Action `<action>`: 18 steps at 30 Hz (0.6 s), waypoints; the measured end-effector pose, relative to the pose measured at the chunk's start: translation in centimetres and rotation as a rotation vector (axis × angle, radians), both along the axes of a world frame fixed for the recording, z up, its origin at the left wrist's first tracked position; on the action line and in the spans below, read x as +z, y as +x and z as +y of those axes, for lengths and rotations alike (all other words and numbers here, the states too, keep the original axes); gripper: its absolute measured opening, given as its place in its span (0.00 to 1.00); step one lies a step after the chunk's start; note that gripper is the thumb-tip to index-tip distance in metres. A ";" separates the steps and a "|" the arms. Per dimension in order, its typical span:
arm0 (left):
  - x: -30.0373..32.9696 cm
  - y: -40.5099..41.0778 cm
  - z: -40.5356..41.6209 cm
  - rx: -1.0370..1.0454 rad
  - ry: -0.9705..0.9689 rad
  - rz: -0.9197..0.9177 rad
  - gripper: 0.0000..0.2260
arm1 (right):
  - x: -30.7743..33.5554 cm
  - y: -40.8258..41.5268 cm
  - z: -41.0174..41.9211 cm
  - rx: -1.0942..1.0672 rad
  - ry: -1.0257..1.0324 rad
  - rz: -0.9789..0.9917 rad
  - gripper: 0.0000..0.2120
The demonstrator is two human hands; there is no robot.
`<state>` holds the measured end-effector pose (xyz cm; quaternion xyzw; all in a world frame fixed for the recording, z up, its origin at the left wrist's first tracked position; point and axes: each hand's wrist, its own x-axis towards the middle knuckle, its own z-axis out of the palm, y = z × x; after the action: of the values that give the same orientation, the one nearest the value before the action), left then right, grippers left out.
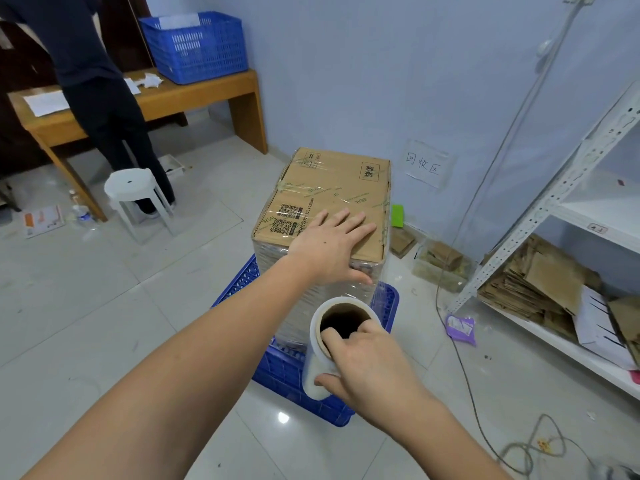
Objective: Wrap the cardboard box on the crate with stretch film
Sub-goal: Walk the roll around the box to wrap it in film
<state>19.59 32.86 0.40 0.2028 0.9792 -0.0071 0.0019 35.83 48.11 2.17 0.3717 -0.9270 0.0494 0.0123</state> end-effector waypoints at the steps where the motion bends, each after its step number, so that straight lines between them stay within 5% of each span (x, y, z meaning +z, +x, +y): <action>1: 0.0 0.1 -0.1 0.002 0.009 -0.005 0.51 | 0.0 0.4 -0.5 -0.037 0.010 0.002 0.24; 4: 0.5 0.0 -0.5 -0.015 0.057 -0.045 0.54 | -0.1 1.0 -1.9 -0.058 0.065 0.027 0.28; 8: 1.9 -0.9 -2.3 -0.154 0.184 -0.205 0.53 | 0.3 1.8 -3.1 -0.133 0.119 -0.043 0.18; 13: 3.0 -3.1 -7.8 -0.423 0.044 -0.200 0.45 | 1.8 3.1 -6.5 -0.423 0.175 -0.224 0.10; 16: 1.9 -3.5 -9.9 -0.485 0.037 -0.125 0.42 | 1.0 3.2 -9.0 -0.595 0.100 -0.055 0.08; 18: 1.0 -3.5 -10.1 -0.500 0.040 -0.087 0.40 | -0.5 2.9 -10.3 -0.710 0.052 0.060 0.15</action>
<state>16.10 22.81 1.39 0.4386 0.8976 0.0207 0.0383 38.74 37.83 1.70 0.0278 -0.9985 0.0076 0.0466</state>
